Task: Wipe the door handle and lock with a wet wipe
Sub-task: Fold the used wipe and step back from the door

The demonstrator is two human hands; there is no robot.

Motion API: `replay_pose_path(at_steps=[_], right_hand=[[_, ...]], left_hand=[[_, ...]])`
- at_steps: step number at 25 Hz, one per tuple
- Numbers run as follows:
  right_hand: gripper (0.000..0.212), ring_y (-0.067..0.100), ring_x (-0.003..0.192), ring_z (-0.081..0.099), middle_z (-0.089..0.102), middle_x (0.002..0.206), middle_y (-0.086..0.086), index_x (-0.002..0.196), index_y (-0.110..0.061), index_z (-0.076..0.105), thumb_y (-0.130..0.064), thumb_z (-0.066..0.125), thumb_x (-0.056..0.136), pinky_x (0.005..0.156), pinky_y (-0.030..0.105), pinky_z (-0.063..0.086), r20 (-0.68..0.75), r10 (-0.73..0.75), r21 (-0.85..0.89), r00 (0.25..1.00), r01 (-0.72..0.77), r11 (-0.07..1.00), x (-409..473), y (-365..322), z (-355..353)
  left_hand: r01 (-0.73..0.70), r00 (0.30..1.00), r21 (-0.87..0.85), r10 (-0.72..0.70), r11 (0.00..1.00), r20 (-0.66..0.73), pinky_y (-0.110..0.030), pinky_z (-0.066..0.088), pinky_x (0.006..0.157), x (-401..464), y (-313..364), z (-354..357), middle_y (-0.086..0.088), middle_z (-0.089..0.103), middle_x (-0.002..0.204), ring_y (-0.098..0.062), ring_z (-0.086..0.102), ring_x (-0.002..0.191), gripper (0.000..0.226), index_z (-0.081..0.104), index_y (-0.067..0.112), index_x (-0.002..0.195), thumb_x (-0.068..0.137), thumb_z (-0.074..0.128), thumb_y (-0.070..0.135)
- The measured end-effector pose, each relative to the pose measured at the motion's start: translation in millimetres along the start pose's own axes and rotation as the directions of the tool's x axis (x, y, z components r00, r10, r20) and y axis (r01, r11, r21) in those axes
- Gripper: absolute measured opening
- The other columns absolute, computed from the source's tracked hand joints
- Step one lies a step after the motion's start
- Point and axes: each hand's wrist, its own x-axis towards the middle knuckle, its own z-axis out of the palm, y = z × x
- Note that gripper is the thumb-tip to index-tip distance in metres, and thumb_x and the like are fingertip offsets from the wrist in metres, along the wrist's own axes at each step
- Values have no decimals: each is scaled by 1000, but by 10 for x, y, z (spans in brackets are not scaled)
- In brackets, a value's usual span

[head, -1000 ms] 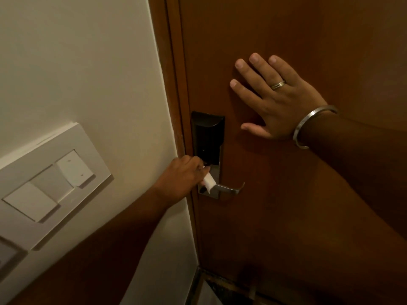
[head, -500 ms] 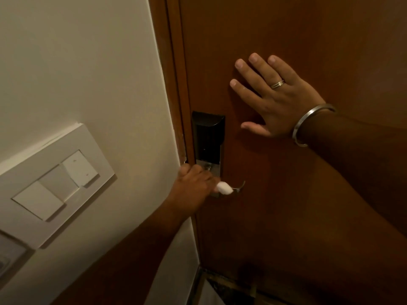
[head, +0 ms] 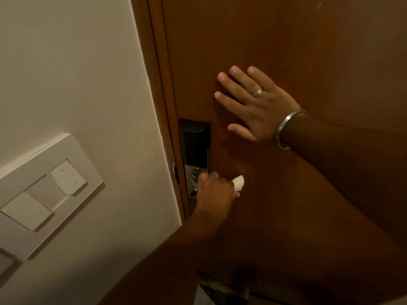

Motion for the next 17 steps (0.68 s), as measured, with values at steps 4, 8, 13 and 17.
replay_pose_path(at_steps=[4,8,13,17], right_hand=[[62,37,147,35,39,158,17,150,-11,47,-33,53,93,119,53,27,144,26,300,989,-69,951,-661,-225,-125],[52,25,126,60,64,137,3,141,-25,57,-44,59,93,107,44,46,740,-21,565,672,-605,561,-1513,-710,-409],[14,26,69,62,68,78,8,80,-14,69,-22,72,91,64,37,49,845,247,502,473,-863,-64,-2190,-799,-688],[21,4,60,64,71,72,0,74,-23,67,-9,69,91,54,17,49,877,338,440,340,-852,-283,-3034,-625,-1033]], left_hand=[[-97,975,-83,78,992,-206,-35,27,71,-110,-201,-86,8,66,75,-16,55,74,23,66,30,88,82,63,52],[-260,956,-364,186,894,-226,-31,34,69,-116,153,-298,11,65,77,-8,53,69,24,64,29,92,79,68,49],[-343,939,-425,323,838,-121,-21,39,53,-197,855,-313,12,57,75,-3,48,61,24,59,29,90,80,67,50],[-151,965,-662,254,734,61,-24,51,52,-461,1608,-182,13,60,78,-2,57,65,26,51,35,82,75,76,37]])
